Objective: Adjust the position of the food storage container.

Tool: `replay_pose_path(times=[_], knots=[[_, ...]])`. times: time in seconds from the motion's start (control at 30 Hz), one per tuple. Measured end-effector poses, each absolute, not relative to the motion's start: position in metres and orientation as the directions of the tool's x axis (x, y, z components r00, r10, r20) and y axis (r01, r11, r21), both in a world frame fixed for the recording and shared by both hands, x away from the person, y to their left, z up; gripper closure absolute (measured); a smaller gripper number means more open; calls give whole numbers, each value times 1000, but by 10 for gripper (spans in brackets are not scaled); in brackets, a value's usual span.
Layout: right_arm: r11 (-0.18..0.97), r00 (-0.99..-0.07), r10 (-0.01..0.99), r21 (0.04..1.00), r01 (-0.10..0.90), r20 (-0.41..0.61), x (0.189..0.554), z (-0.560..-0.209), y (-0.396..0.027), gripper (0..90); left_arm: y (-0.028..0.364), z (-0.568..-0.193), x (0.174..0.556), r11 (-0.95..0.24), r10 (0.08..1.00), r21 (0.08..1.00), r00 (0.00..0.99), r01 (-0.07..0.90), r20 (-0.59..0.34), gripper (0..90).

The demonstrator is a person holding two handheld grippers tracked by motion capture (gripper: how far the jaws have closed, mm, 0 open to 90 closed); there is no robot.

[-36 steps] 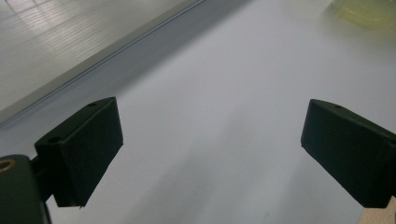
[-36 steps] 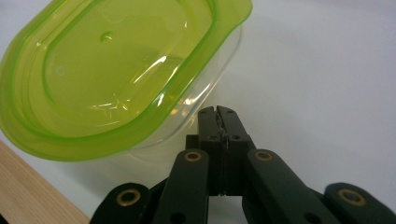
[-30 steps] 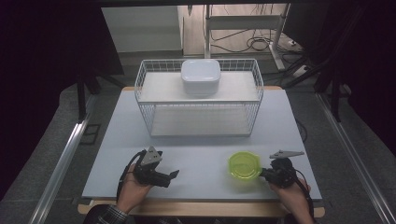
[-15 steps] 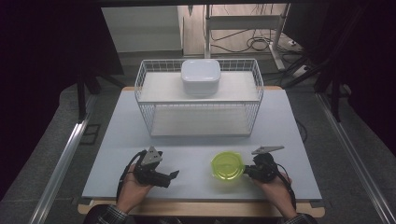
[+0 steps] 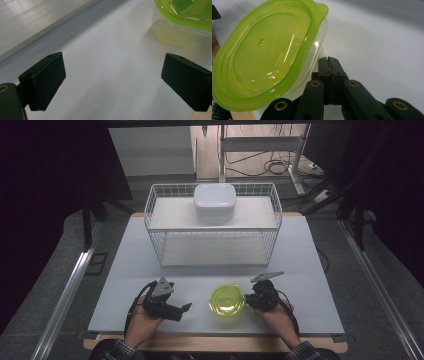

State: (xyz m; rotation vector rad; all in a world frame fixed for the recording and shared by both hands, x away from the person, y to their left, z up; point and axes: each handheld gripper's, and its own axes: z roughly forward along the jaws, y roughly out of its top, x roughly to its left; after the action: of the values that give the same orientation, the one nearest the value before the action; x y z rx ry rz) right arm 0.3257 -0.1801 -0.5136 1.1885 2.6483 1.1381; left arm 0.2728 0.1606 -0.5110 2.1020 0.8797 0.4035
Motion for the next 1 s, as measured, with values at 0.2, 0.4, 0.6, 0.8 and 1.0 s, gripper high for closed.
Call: replay_pose_path(times=[0.2,0.4,0.6,0.8,1.0], knots=[[458,-724,638,626,631,263,326,-515,-167,890,161,-511,273,-437,707,778,707,451,-13,52],[479,-741,617,620,621,265,329,-519,-151,890,162,-511,273,-440,710,771,704,460,-16,52],[505,-758,608,624,597,234,331,-519,-145,889,167,-510,273,-424,719,773,694,471,-29,52],[495,-747,636,639,588,195,332,-514,-157,869,168,-510,272,-425,721,775,692,468,-22,53],[509,-743,661,670,541,99,327,-503,-170,796,171,-511,268,-416,709,788,705,455,-33,47]])
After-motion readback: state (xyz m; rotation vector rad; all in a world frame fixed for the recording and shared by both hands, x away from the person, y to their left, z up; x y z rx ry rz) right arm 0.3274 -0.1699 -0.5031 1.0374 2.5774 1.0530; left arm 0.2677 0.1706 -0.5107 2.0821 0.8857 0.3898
